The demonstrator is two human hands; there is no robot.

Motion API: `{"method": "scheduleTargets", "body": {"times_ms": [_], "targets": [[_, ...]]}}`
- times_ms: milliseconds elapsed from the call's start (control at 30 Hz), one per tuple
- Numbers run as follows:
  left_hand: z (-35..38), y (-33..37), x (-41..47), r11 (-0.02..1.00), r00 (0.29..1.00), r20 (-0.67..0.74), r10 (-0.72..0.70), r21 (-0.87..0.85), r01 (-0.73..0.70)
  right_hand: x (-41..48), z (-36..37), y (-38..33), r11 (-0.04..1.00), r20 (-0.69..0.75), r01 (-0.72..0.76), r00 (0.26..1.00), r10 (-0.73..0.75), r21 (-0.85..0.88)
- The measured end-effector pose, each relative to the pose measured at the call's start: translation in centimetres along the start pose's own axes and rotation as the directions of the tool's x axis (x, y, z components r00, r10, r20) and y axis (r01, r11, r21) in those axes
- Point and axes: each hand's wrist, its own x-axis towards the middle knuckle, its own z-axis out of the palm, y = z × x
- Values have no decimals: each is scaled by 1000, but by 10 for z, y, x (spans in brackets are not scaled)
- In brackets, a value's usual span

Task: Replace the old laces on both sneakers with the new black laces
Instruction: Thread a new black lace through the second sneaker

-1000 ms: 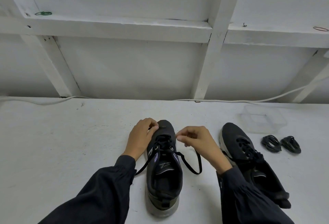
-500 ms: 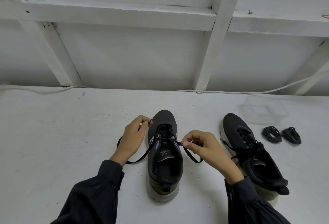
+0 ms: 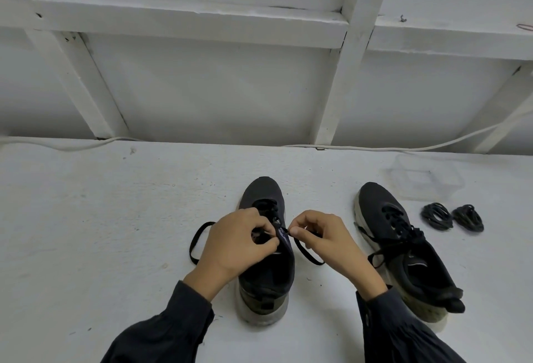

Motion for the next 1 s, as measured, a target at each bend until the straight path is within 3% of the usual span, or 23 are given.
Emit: {"method": "scheduleTargets", "body": {"times_ms": [267, 567, 833, 1000], "targets": [[12, -8, 0, 982, 997, -82, 15, -186, -31, 4, 1, -3, 997, -14, -15, 1000, 14, -70], [21, -12, -1, 966, 995, -101, -21, -258, -6, 0, 2, -6, 998, -6, -64, 998, 64, 6], [22, -16, -2, 954, 998, -60, -17, -301, -2, 0, 9, -10, 962, -66, -26, 998, 9, -270], [21, -15, -2, 953, 998, -58, -18, -302, -1, 6, 7, -12, 937, 5, 44, 999, -45, -347]]}}
